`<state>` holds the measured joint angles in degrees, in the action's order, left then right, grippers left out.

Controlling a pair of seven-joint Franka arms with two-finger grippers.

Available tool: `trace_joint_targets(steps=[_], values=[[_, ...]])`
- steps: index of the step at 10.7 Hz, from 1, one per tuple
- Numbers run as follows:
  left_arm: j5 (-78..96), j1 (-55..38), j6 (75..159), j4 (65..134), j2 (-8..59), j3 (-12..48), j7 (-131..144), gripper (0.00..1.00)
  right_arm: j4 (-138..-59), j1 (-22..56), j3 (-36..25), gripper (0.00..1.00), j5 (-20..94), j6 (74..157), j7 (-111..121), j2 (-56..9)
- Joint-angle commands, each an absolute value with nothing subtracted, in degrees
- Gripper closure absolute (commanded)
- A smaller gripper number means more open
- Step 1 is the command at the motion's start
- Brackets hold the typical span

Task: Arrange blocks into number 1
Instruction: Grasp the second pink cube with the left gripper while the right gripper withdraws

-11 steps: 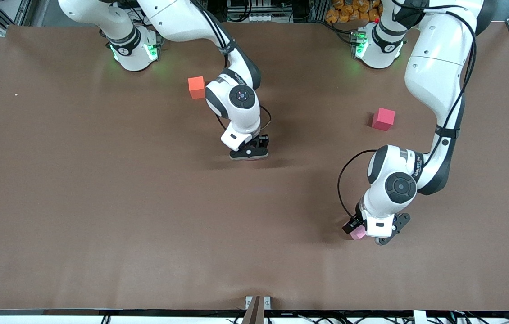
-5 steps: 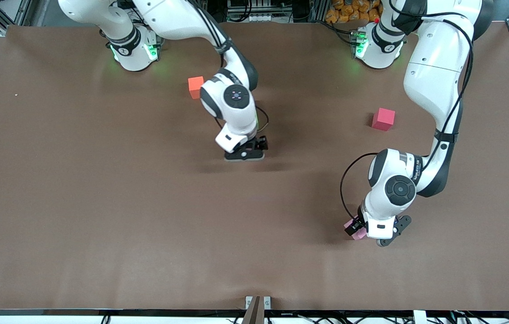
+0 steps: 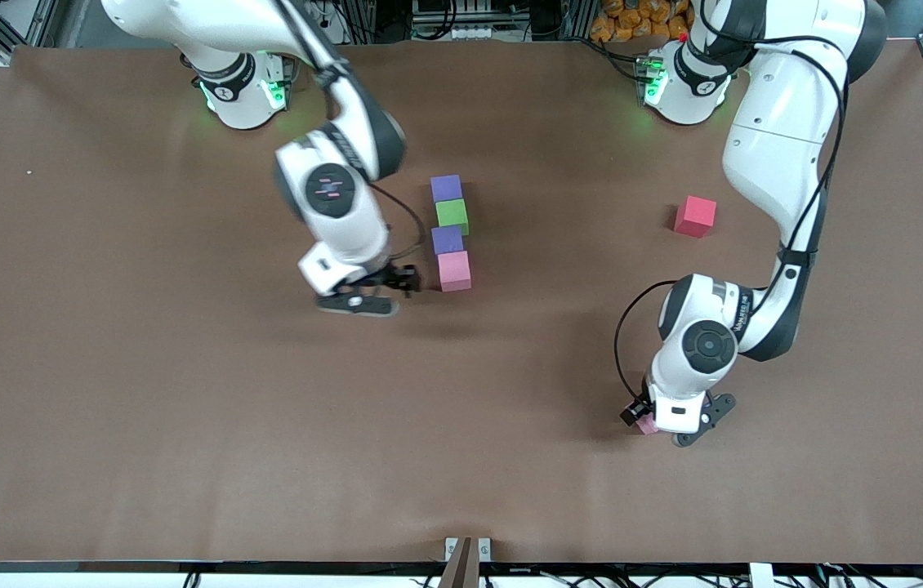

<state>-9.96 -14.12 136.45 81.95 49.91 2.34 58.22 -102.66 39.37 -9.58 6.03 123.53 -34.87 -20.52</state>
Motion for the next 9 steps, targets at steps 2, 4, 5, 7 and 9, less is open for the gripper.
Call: trace_joint_targets(steps=[2, 4, 5, 7, 9], values=[[-11.7, -14.7, 135.8, 81.2, 49.7, 1.8, 57.9, 1.00, -101.4, 31.0, -7.7, 0.00, 4.3, 113.1, -27.3, -12.2], [-11.7, -15.1, 133.7, 81.6, 48.6, 2.4, 57.7, 1.00, -100.1, 25.6, -6.7, 0.00, 4.1, 110.4, -26.5, -9.0], [-11.5, -16.2, 132.3, 81.6, 47.7, 2.5, 57.7, 1.00, -100.1, 21.1, -4.5, 0.00, 3.1, 109.5, -26.2, -7.2], [-10.3, -17.6, 130.8, 81.3, 47.5, 5.2, 58.7, 1.00, -98.9, 10.4, 3.2, 0.00, -1.5, 105.8, -19.6, -5.1], [-8.4, -18.2, 130.7, 81.1, 47.5, 8.4, 62.6, 1.00, -92.5, 4.4, 5.4, 0.00, -1.6, 98.4, -17.5, -5.4]])
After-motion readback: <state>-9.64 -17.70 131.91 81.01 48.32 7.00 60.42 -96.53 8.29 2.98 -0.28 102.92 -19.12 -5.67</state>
